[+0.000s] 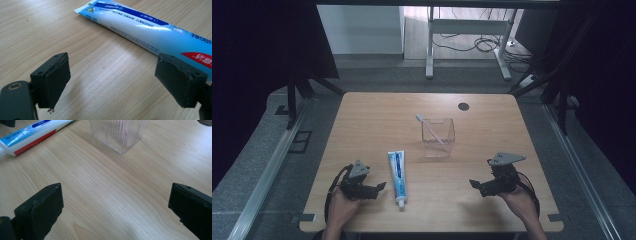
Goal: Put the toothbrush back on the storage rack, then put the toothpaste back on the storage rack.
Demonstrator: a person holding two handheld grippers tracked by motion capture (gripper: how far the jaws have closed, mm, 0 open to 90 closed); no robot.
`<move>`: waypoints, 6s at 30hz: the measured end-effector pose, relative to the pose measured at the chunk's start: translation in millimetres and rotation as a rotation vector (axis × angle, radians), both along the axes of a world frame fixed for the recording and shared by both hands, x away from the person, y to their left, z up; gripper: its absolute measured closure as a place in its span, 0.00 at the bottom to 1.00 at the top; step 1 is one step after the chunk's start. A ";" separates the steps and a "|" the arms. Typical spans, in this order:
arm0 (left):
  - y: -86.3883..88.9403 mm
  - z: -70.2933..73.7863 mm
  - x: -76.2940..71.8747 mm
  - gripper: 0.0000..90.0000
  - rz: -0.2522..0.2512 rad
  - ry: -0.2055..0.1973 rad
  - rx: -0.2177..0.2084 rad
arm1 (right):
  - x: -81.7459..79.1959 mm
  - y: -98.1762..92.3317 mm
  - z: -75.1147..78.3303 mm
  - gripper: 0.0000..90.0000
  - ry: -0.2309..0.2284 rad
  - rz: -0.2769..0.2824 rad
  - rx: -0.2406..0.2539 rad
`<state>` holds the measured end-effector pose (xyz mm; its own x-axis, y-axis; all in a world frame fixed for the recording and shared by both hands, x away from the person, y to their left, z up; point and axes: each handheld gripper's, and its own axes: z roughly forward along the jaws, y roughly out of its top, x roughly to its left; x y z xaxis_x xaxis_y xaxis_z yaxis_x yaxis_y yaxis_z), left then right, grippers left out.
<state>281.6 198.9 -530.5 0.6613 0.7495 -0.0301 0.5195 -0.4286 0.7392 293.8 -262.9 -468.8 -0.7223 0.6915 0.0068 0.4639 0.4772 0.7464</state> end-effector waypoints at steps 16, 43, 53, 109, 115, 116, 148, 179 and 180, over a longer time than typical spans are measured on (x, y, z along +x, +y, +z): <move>-1.8 -0.9 -0.4 0.14 -0.001 -0.002 0.016 | -14.6 -19.5 -42.5 0.00 0.004 -0.073 0.006; -4.2 7.8 -1.7 0.15 0.055 0.036 0.010 | -17.1 -26.1 -60.3 0.03 -0.012 -0.073 -0.030; -21.4 21.1 -7.1 0.48 0.001 0.038 0.010 | -17.7 -32.8 -58.4 0.05 -0.025 -0.109 -0.023; -80.1 23.1 0.3 0.99 -0.131 0.194 0.129 | -19.3 -27.7 -58.8 0.08 0.029 -0.103 0.001; -67.5 22.9 -0.3 0.99 -0.119 0.204 0.158 | -19.2 -25.4 -60.1 0.08 0.031 -0.092 -0.009; -67.5 22.9 -0.3 0.99 -0.119 0.204 0.158 | -19.1 -25.4 -60.2 0.08 0.031 -0.093 -0.010; -51.0 50.1 31.6 0.72 -0.118 0.271 0.234 | -18.3 -25.0 -62.8 0.09 0.027 -0.082 -0.040; -88.5 30.8 74.8 0.53 -0.155 0.417 0.372 | -18.2 -26.2 -62.6 0.10 0.020 -0.082 -0.043; -88.5 30.8 74.8 0.53 -0.155 0.417 0.372 | -18.2 -26.2 -62.6 0.10 0.020 -0.082 -0.043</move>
<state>356.4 110.4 -499.8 0.7527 0.6552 -0.0649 0.6452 -0.7145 0.2704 275.6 -289.1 -531.4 -0.6634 0.7481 -0.0108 0.5169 0.4687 0.7164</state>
